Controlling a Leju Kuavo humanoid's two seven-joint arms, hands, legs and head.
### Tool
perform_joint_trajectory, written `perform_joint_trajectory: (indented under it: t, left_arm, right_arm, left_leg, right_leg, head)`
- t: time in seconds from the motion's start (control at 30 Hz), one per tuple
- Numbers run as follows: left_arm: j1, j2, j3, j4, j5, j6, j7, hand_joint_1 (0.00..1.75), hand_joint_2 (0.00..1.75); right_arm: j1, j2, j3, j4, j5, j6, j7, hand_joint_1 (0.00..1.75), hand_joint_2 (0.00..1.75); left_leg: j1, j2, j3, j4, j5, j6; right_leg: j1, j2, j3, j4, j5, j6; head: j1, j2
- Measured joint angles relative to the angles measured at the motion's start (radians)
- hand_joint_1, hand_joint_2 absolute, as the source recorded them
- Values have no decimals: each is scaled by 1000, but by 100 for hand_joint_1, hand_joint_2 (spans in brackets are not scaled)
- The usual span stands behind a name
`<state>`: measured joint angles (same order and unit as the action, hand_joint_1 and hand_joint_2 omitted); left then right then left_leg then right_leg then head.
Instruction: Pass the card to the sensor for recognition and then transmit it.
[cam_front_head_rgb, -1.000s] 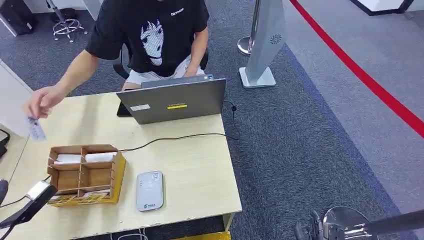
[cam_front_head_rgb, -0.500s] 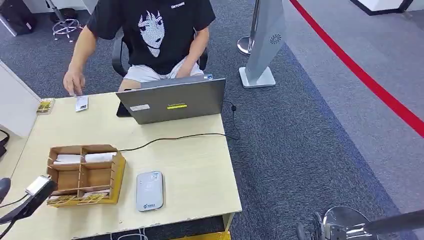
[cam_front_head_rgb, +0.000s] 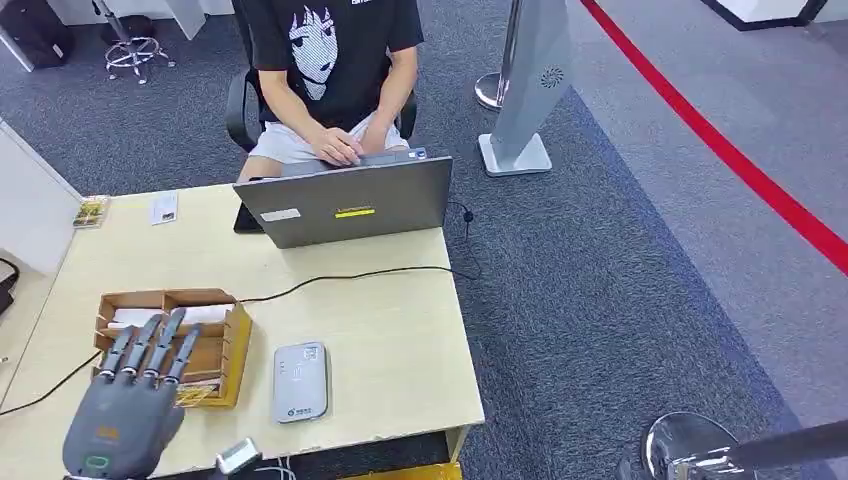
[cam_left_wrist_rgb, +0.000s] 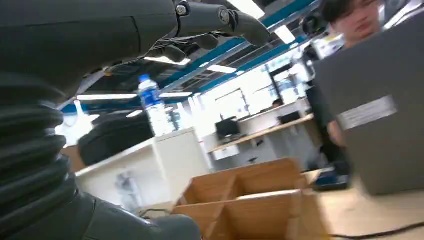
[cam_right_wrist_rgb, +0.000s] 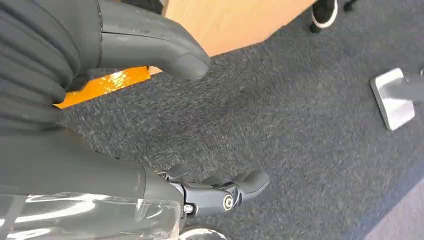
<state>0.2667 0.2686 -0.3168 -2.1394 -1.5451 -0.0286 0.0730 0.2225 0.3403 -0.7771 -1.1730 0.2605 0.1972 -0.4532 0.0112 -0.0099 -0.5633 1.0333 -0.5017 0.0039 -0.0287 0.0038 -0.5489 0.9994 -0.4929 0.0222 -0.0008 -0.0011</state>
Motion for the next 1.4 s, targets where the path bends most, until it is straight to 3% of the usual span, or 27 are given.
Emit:
perform_joint_trajectory:
  t: [0.13,0.23,0.37,0.53,0.73,0.8,0.9,0.93,1.07,1.2,1.3,1.4]
  left_arm:
    - [5,11,-125,-36,0,6,35,0,175]
    - [-6,-11,-160,-38,8,3,-11,0,175]
    - [-8,-39,-181,-38,-16,2,-13,0,175]
    - [28,-56,-180,-35,-17,19,64,0,175]
    - [49,-65,-180,-27,-17,24,81,0,175]
    - [59,-72,-171,-23,-17,26,124,0,175]
    - [71,-68,-144,-13,-17,48,258,0,175]
    - [81,-69,-131,-10,-17,62,265,0,175]
    - [136,-117,-5,7,-14,98,155,0,175]
    - [178,-131,144,52,51,201,-8,0,175]
    - [174,-181,269,89,111,248,-131,0,175]
    - [151,-224,388,144,105,275,-214,0,175]
  right_arm:
    - [0,0,0,4,-10,-9,1,0,175]
    - [-3,0,0,8,-10,-11,2,0,175]
    - [-4,0,0,10,-15,-16,5,0,175]
    - [-1,0,3,5,-64,-40,27,0,175]
    - [-1,0,9,1,-64,-43,32,0,175]
    - [-1,0,12,0,-76,-47,37,0,175]
    - [10,0,25,-12,-101,-58,49,0,175]
    - [16,0,33,-18,-111,-65,55,0,175]
    - [49,3,74,-46,-151,-96,69,0,175]
    - [76,5,117,-78,-182,-132,79,0,175]
    - [94,6,144,-99,-187,-135,82,0,175]
    - [106,6,167,-112,-181,-131,80,0,175]
  left_leg:
    - [0,1,1,0,-1,1]
    - [0,1,0,0,-1,1]
    - [0,1,1,0,-1,1]
    - [0,1,1,0,-1,1]
    - [0,1,1,0,-1,1]
    - [0,1,1,0,-1,1]
    - [0,1,1,0,-1,1]
    - [0,1,1,0,-1,1]
    - [0,1,1,0,-1,1]
    - [0,1,1,0,-1,1]
    - [0,1,1,0,-1,1]
    - [0,1,1,0,-1,1]
  right_leg:
    - [0,1,0,0,0,0]
    - [0,0,0,0,0,0]
    - [0,1,0,0,0,0]
    - [0,1,0,0,0,0]
    - [0,1,0,0,0,0]
    - [0,1,0,0,0,0]
    - [0,0,0,0,0,0]
    - [0,1,1,0,0,0]
    - [0,1,0,0,-1,0]
    - [0,1,0,0,-2,0]
    - [0,0,1,0,-2,0]
    - [0,0,1,0,-2,0]
  head:
    - [0,0]
    - [0,0]
    - [0,0]
    - [0,0]
    - [0,0]
    - [0,0]
    - [0,0]
    - [0,0]
    - [-1,0]
    - [0,0]
    - [1,0]
    - [0,0]
